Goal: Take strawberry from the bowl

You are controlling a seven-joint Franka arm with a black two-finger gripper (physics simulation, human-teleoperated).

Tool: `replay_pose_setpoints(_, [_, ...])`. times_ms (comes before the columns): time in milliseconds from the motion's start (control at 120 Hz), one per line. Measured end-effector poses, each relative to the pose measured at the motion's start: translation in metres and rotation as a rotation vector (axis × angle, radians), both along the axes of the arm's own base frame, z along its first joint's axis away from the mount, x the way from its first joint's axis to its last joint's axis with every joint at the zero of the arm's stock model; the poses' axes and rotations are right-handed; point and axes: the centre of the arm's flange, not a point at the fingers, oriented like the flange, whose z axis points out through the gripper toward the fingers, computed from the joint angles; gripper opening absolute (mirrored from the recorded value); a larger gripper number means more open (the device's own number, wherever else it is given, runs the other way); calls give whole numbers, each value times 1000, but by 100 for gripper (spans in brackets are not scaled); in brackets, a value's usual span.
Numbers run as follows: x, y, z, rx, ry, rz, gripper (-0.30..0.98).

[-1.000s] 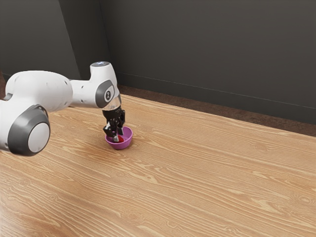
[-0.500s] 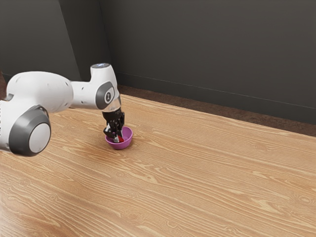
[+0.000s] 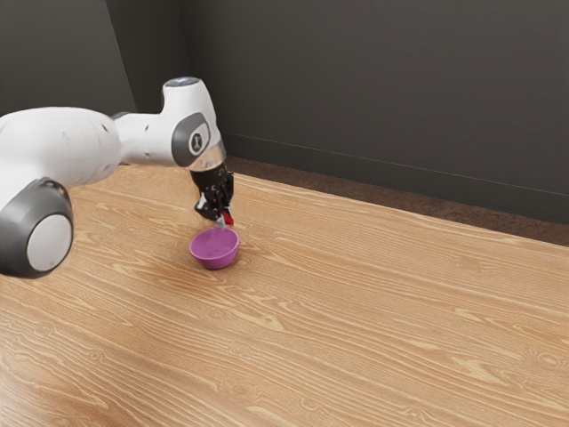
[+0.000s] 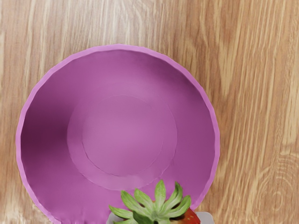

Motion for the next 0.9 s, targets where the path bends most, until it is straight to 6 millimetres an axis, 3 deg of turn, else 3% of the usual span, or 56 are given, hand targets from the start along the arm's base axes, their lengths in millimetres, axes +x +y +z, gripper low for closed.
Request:
replay_pose_setpoints(100, [-2, -70, 29, -9, -22, -99, -3])
replay_pose_setpoints(175, [-5, -118, 32, -14, -20, -167, -4])
replay_pose_setpoints(242, [-8, -153, 22, -13, -1, -216, -4])
replay_pose_setpoints(367, [-17, -204, -17, -11, 56, -288, -5])
replay_pose_setpoints(500, [-18, -232, -39, -21, 78, -327, -5])
replay_pose_setpoints(742, [-11, -249, -66, -12, 88, -348, -4])
replay_pose_setpoints(900, [-8, -250, -76, -10, 70, -353, 28])
